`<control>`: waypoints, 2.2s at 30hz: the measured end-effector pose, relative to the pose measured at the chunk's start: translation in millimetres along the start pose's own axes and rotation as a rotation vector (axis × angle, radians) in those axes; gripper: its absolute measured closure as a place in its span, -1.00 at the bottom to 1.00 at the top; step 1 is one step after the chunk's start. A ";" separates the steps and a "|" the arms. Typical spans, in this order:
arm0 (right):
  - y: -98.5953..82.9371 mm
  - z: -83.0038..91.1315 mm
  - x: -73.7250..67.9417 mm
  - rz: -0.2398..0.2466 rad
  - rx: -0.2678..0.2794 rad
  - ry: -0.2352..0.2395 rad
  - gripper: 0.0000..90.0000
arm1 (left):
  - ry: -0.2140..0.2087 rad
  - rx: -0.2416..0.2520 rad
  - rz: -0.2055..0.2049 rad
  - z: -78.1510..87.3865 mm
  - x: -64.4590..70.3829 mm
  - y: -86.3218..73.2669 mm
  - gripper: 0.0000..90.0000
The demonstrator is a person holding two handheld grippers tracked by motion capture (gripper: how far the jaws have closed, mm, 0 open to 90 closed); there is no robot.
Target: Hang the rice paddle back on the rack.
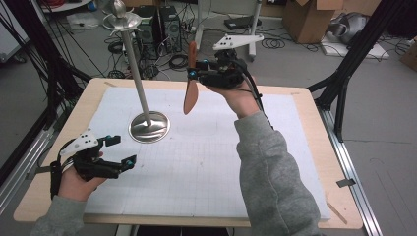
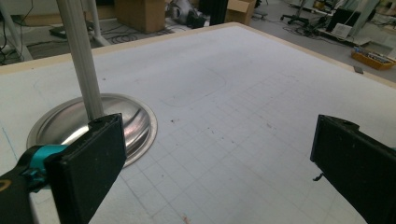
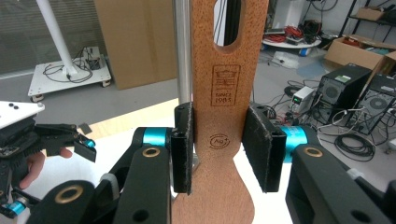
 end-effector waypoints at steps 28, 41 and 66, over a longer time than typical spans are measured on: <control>27.3 -48.8 -26.9 0.032 -0.018 0.042 0.43 | 0.023 0.023 0.004 7.0 -5.7 3.1 -0.91; 33.0 -67.7 -34.7 0.051 -0.010 0.002 0.43 | 0.020 0.020 0.004 8.5 -1.5 3.3 -0.91; 38.2 -91.9 -37.6 0.005 0.046 -0.009 0.43 | 0.030 0.007 -0.020 8.9 1.1 2.9 -0.91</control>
Point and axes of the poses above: each handheld gripper's, and its own axes: z roughly backward along the jaws, y roughly out of its top, x roughly to its right, the point moved 6 cm from there along -z, roughly forward along the jaws, and after that the axes turned 12 degrees about x, right-handed, at the moved point
